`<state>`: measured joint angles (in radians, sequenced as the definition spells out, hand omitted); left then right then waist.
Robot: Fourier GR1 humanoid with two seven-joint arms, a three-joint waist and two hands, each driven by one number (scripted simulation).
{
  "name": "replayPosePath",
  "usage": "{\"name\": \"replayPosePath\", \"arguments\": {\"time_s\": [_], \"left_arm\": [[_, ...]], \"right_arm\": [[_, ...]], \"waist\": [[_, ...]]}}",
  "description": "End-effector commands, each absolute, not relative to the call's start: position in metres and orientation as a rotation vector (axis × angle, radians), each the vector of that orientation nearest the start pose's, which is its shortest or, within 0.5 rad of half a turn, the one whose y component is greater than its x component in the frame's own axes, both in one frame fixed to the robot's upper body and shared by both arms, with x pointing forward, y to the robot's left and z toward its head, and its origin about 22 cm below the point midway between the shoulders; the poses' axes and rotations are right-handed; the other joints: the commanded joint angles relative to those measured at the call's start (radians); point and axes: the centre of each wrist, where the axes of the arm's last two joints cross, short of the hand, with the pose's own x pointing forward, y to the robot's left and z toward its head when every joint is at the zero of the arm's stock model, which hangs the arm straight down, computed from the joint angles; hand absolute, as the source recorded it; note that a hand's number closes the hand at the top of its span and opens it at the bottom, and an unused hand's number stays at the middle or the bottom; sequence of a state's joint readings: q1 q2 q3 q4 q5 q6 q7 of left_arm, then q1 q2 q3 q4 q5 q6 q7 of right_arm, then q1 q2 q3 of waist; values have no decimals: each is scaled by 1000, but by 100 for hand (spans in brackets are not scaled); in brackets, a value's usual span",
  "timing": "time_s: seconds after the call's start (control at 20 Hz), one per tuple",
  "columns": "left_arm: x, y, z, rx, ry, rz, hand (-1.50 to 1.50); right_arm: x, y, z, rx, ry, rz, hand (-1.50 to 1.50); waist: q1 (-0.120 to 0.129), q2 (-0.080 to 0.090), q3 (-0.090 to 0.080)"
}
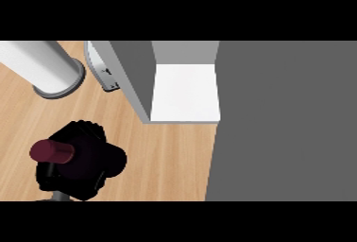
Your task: Pick up the wine, place it into the cabinet and close the cabinet
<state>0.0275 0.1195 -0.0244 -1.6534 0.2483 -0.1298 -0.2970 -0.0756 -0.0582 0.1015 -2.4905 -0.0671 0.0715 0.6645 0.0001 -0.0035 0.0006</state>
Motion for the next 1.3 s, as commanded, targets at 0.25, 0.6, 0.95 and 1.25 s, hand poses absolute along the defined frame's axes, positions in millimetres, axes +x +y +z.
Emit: {"name": "replayPosePath", "arguments": {"time_s": [0.25,0.6,0.95,1.25], "left_arm": [[237,180,78,-369,-1895,-30,150],[251,141,107,-403,-1885,-35,150],[259,100,132,-390,-1890,11,150],[256,75,129,-305,-1915,-5,150]], "right_arm": [[129,-214,214,196,-1924,228,-150],[138,-216,214,215,-1943,240,-150],[130,-220,218,232,-1906,245,-150],[121,-225,201,183,-1917,246,-150]], "waist": [[-6,1,0],[-7,3,0],[-9,2,0],[-9,1,0]]}}
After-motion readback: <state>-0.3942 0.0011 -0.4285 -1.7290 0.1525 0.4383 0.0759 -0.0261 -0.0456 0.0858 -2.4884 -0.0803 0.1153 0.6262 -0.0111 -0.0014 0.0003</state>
